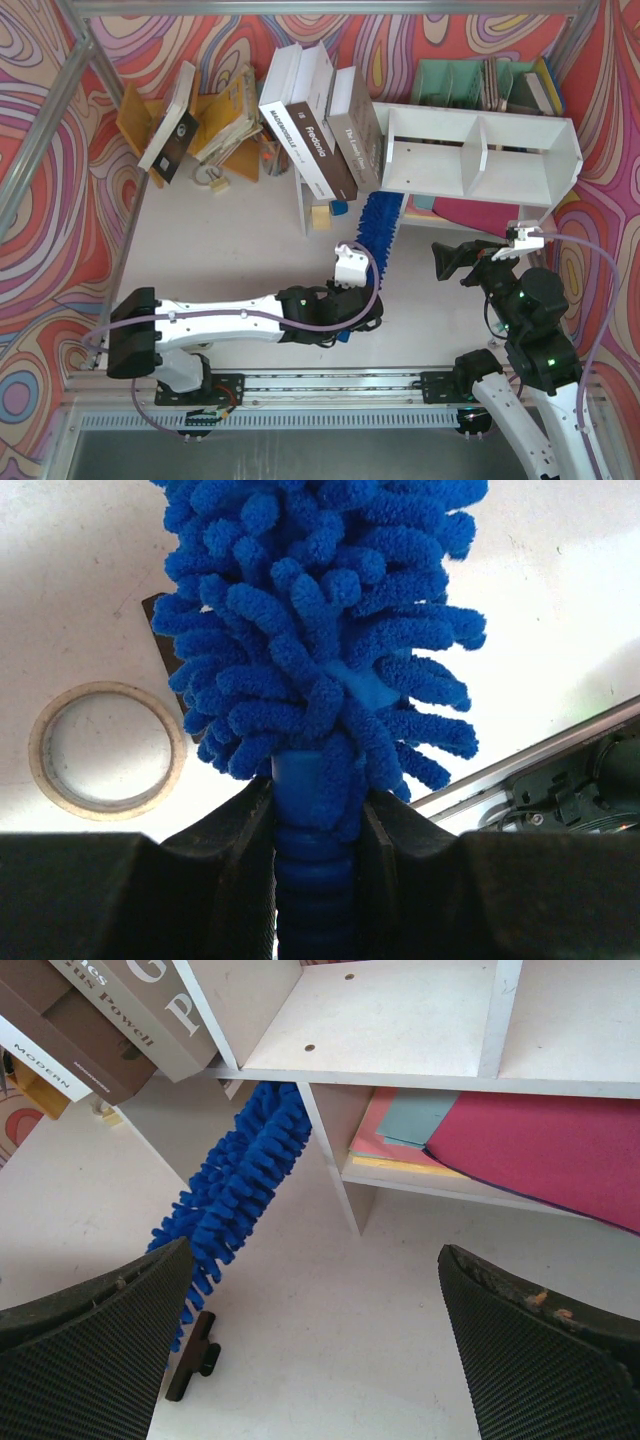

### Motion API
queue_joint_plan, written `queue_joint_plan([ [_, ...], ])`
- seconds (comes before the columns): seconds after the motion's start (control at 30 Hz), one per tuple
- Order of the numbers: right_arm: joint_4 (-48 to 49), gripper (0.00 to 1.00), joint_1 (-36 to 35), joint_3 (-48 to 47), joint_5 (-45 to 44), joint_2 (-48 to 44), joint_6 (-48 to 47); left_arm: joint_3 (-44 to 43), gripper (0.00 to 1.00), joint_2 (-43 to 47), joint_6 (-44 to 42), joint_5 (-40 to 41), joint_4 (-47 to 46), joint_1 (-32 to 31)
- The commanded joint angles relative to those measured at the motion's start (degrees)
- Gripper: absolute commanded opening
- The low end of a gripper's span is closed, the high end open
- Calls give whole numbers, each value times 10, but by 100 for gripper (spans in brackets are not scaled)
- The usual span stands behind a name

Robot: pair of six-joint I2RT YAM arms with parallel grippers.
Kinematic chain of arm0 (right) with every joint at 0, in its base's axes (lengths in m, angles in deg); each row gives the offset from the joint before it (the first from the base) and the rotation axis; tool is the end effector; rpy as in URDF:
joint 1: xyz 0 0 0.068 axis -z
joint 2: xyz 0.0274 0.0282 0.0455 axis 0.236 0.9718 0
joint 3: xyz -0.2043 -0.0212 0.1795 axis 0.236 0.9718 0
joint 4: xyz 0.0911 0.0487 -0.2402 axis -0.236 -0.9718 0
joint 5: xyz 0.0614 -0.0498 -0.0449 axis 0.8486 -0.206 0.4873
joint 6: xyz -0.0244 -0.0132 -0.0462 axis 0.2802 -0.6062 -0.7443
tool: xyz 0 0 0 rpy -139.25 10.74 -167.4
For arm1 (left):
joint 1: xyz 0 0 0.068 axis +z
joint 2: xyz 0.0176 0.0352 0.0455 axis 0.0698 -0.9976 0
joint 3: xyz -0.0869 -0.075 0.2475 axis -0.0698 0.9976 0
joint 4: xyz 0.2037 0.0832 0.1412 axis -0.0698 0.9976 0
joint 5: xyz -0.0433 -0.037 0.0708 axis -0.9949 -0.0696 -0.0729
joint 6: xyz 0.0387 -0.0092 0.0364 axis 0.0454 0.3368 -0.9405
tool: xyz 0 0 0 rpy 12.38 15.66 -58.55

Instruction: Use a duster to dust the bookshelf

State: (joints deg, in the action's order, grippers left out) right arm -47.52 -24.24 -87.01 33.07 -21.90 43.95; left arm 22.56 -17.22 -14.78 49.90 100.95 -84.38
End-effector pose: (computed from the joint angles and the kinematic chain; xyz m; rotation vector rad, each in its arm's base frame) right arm 0.0836 0.0166 0.3596 0.0158 1.5717 0.3490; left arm 0.0727 -0.3208 0.2759 0.3576 2.2843 -0.5704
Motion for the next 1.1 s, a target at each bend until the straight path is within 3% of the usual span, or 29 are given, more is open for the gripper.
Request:
queue_joint_plan([
  [0.0, 13, 99, -4, -2, -4, -5, -4, 33, 0, 52, -11, 11, 5, -12],
  [0.4, 12, 99, -4, -2, -4, -2, -3, 121, 0, 253, 44, 115, 152, 7],
  [0.77, 12, 99, -4, -3, -3, 1, -3, 180, 0, 357, 119, 172, 258, 13],
  [1.07, 12, 99, -4, -2, -3, 1, -3, 216, 0, 348, 125, 128, 201, 17],
])
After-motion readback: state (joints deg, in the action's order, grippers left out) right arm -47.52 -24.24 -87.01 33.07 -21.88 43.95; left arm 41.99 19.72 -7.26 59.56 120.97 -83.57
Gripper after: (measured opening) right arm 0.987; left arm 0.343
